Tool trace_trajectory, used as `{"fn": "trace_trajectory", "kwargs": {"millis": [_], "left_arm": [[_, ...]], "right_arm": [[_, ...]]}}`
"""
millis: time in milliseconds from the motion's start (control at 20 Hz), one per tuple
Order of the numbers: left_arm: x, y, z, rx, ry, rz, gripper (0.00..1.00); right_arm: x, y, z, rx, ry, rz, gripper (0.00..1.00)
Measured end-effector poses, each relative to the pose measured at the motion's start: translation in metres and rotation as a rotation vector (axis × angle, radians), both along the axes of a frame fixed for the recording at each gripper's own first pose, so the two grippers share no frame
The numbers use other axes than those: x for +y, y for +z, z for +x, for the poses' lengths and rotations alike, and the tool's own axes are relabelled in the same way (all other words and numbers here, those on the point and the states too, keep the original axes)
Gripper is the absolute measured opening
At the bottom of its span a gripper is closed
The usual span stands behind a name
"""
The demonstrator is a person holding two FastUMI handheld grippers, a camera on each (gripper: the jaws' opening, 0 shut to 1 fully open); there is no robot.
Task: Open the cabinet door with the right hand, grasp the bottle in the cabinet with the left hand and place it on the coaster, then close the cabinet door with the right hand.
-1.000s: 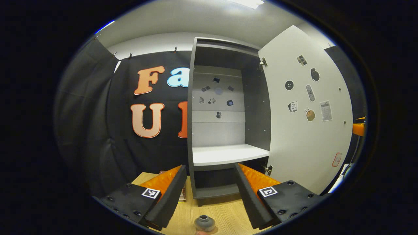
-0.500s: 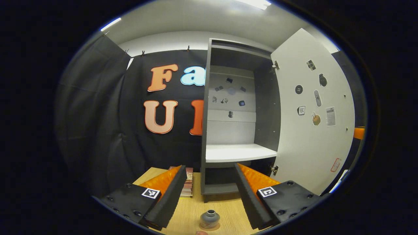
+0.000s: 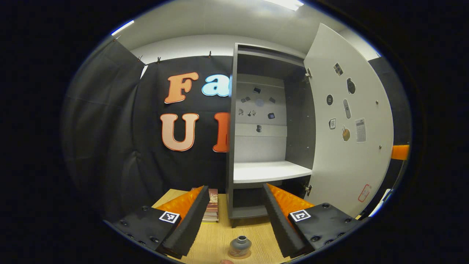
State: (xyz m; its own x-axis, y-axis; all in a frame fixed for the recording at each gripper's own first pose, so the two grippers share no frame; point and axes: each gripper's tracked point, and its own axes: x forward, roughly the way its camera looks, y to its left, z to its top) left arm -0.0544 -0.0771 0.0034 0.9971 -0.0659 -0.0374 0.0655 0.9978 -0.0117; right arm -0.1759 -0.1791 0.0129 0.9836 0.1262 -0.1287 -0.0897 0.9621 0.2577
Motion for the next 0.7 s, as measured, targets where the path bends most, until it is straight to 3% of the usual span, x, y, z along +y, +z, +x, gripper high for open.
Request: {"fn": "trace_trajectory", "kwargs": {"millis": [300, 350, 400, 450, 500, 550, 650, 700], "left_arm": [[0.032, 0.001, 0.034, -0.018, -0.035, 0.007, 0.93], [0.040, -0.001, 0.040, -0.015, -0.035, 0.008, 0.94], [0.048, -0.002, 0.048, -0.015, -0.037, 0.006, 0.93], [0.055, -0.003, 0.055, -0.016, -0.039, 0.004, 0.94], [0.062, -0.003, 0.061, -0.018, -0.043, 0.004, 0.94], [0.069, -0.003, 0.067, -0.022, -0.047, 0.007, 0.94], [0.079, -0.002, 0.080, -0.031, -0.064, 0.017, 0.94], [0.084, -0.001, 0.085, -0.035, -0.074, 0.024, 0.93]], "right_arm": [[0.062, 0.005, 0.040, 0.006, 0.039, 0.097, 0.90], [0.072, 0.003, 0.047, 0.009, 0.042, 0.099, 0.99], [0.083, 0.002, 0.053, 0.003, 0.047, 0.099, 0.99], [0.095, 0.004, 0.061, -0.003, 0.051, 0.097, 0.90], [0.108, 0.004, 0.072, -0.004, 0.051, 0.091, 0.99], [0.118, 0.001, 0.084, 0.005, 0.051, 0.081, 0.88], [0.137, 0.000, 0.108, 0.007, 0.039, 0.044, 0.90], [0.149, 0.001, 0.119, 0.004, 0.040, 0.033, 0.81]]}}
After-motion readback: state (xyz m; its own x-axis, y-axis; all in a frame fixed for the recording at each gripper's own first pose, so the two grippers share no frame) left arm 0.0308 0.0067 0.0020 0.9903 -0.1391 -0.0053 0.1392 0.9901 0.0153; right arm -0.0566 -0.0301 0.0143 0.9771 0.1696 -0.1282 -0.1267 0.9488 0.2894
